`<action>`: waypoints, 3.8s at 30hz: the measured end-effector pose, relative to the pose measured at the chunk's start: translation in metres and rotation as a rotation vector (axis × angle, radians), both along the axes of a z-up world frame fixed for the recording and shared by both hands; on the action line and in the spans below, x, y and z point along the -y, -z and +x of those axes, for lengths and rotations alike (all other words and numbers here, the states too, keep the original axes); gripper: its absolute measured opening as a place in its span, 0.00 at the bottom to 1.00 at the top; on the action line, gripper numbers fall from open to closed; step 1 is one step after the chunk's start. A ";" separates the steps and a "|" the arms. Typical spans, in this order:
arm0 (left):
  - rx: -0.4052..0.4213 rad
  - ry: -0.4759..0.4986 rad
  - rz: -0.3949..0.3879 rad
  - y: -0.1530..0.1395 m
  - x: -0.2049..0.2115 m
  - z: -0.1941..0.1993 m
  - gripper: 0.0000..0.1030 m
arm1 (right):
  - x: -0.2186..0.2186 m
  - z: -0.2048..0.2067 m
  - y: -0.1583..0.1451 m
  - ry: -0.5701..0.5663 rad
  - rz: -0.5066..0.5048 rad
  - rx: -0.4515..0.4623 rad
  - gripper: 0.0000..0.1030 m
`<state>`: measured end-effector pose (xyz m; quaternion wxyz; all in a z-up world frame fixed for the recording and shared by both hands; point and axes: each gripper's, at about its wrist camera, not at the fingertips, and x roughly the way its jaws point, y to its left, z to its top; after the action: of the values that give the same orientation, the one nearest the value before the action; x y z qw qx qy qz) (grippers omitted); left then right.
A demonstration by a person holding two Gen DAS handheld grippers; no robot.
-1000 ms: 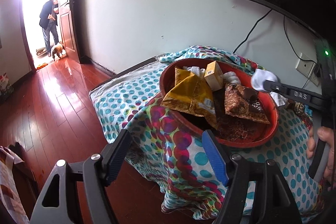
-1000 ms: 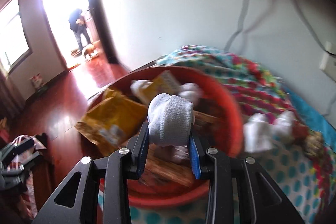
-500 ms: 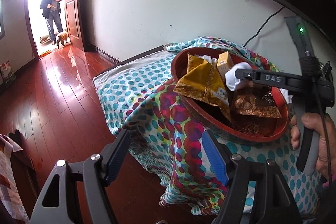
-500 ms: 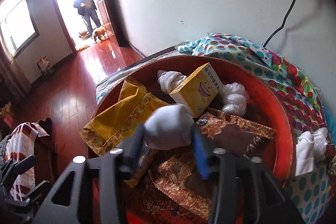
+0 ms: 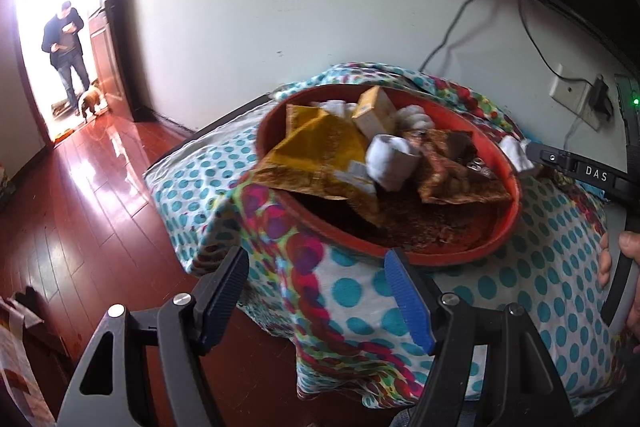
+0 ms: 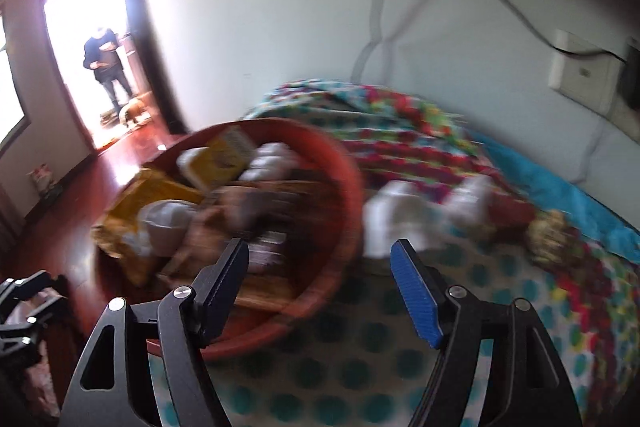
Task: Organize objects
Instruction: 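Carry the white sock into the red tray and open the right gripper, then grasp the braided rope ball with the right gripper, then grasp the white cloth sock with the left gripper while the right gripper holds the rope ball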
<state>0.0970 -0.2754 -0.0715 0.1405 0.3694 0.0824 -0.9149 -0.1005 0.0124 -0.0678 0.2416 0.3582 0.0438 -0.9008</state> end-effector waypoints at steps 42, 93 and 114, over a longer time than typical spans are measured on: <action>-0.086 0.457 -0.156 0.011 -0.231 -0.178 0.75 | -0.173 -0.059 0.064 0.124 -0.011 0.148 0.53; 0.024 0.563 0.027 0.028 -0.230 -0.196 0.16 | -0.176 -0.061 0.061 0.147 0.000 0.134 0.53; -0.018 0.470 0.072 0.039 -0.219 -0.185 0.45 | -0.166 -0.064 0.066 0.163 0.065 0.144 0.53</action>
<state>-0.0879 -0.0566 -0.1106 -0.0901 0.3748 0.0278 -0.9223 -0.1641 0.1787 -0.1333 0.1583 0.4319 0.0264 -0.8875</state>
